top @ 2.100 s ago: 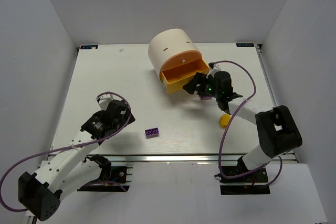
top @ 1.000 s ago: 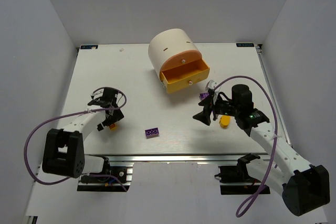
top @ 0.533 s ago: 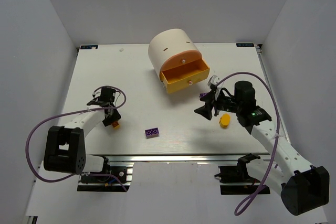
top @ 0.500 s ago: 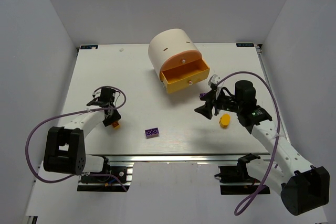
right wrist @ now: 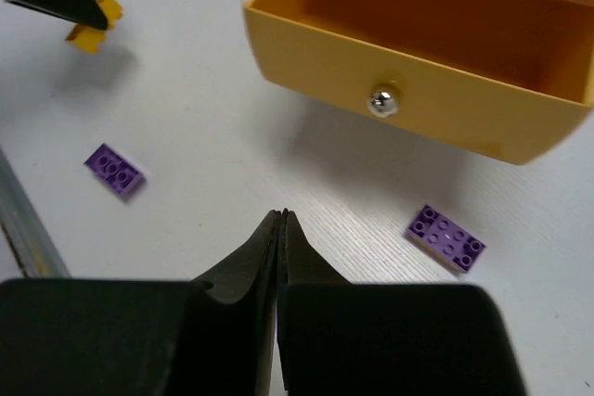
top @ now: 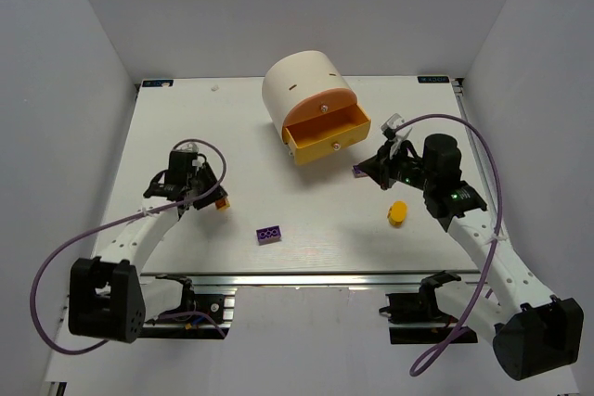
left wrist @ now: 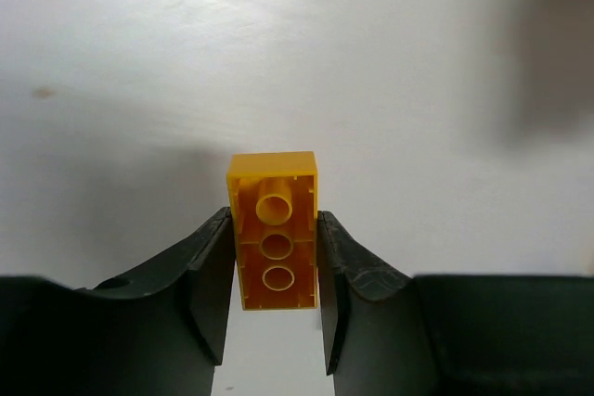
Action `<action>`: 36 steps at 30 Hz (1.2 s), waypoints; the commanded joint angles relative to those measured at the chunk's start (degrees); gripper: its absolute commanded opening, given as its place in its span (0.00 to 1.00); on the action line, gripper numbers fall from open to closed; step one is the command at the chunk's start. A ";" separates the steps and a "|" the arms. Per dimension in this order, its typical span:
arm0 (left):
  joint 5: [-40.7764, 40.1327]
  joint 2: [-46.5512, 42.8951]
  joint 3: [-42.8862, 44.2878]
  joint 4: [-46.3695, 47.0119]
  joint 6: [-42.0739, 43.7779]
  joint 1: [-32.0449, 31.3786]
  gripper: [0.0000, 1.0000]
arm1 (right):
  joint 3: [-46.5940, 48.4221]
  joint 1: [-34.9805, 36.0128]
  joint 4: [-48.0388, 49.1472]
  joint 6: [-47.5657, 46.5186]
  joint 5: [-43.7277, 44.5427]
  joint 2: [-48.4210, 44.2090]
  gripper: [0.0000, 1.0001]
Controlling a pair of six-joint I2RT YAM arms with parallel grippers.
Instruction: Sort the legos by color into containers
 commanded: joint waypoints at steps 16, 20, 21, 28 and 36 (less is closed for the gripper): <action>23.21 6.26 31.23 10.20 12.44 -13.73 0.07 | 6.66 -5.54 -2.63 4.99 -7.65 2.98 0.00; 20.05 12.58 39.05 9.59 17.53 -18.39 0.08 | 7.18 -6.33 -3.33 3.84 -7.57 3.51 0.00; 19.08 13.91 40.63 9.15 18.77 -19.36 0.09 | 7.27 -6.59 -3.42 3.75 -7.22 3.69 0.00; 9.42 21.66 49.60 8.96 31.41 -25.43 0.09 | 7.01 -8.26 -5.26 3.14 -7.21 4.30 0.00; -1.47 26.23 50.76 11.16 39.78 -29.29 0.18 | 5.96 -10.64 -4.83 2.44 -8.09 4.04 0.00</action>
